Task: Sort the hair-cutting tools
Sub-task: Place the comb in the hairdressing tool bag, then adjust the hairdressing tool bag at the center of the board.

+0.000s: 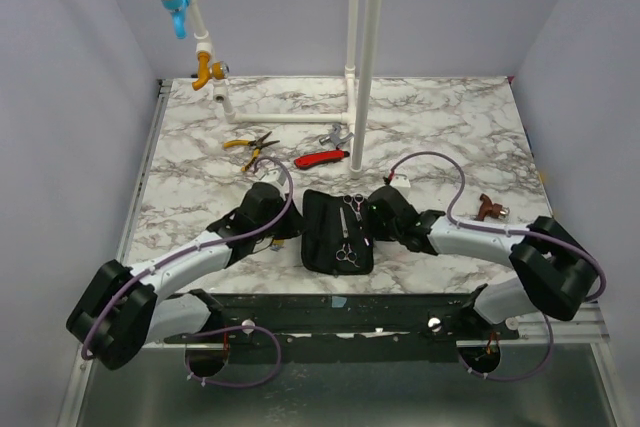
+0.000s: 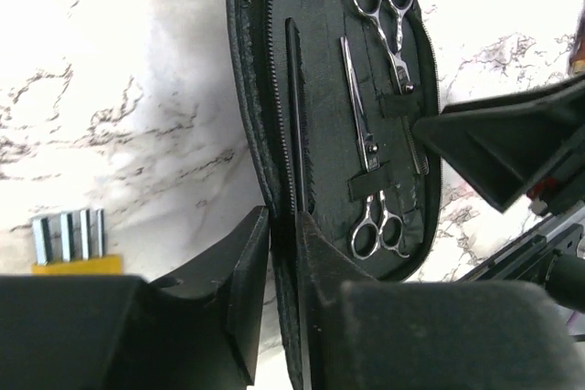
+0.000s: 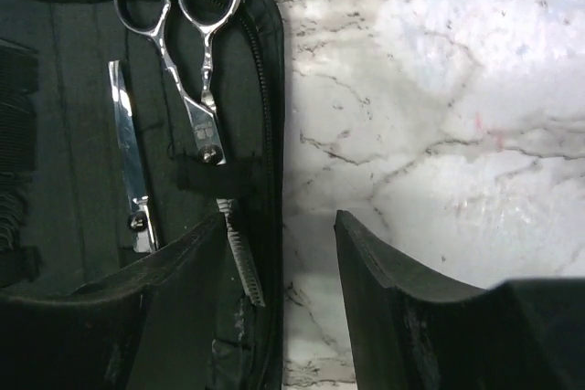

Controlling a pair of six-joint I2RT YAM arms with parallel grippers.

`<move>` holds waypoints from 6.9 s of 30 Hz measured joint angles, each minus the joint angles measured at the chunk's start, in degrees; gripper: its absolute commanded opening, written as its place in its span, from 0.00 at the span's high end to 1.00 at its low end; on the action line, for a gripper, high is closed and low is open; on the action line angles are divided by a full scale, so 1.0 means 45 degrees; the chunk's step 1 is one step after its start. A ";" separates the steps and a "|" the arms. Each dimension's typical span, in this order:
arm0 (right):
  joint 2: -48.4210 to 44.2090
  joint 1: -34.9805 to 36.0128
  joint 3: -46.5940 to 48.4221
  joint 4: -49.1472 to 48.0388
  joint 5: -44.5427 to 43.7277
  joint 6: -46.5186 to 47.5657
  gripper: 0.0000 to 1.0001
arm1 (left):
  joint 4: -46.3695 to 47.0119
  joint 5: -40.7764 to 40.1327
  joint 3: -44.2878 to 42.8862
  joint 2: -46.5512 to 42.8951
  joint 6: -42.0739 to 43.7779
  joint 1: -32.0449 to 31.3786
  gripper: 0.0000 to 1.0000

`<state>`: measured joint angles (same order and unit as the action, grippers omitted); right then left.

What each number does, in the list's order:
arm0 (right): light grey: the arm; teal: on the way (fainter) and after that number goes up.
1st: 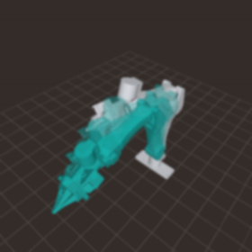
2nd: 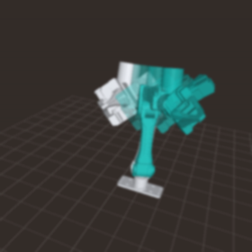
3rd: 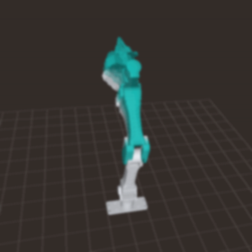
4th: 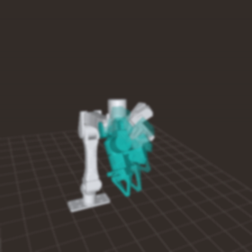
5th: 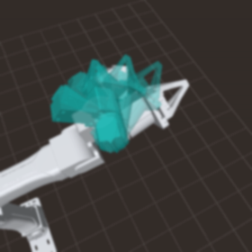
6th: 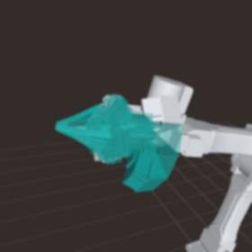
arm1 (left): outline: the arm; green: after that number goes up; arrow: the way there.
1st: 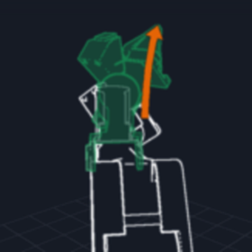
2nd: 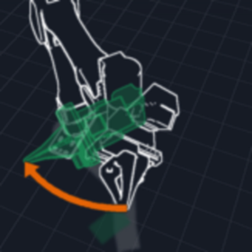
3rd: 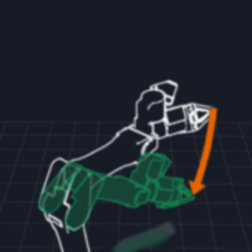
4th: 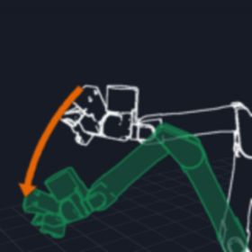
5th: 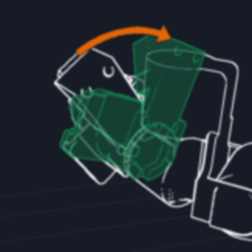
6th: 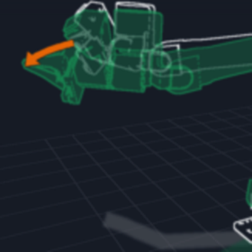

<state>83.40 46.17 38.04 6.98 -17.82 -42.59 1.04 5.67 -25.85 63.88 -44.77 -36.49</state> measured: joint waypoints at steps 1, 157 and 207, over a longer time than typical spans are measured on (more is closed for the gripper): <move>-0.0189 0.0000 -0.0316 -0.0097 0.0180 -0.0117 0.46 | 0.0039 0.0083 -0.0219 0.0277 0.0092 0.0000 0.75; -0.8864 -0.3283 -0.4813 -0.0631 0.2322 -0.0340 0.34 | -0.1413 -0.4954 0.0005 0.0937 -0.1919 -0.4575 0.40; -0.6018 -0.2705 -0.6052 -0.4187 0.2817 -0.2254 0.33 | -0.0068 -0.2234 -0.4964 0.6212 0.1350 -0.1511 0.50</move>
<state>56.31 34.00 10.81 -11.86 -5.15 -52.73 0.73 -4.38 -48.18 91.83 -38.70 -43.29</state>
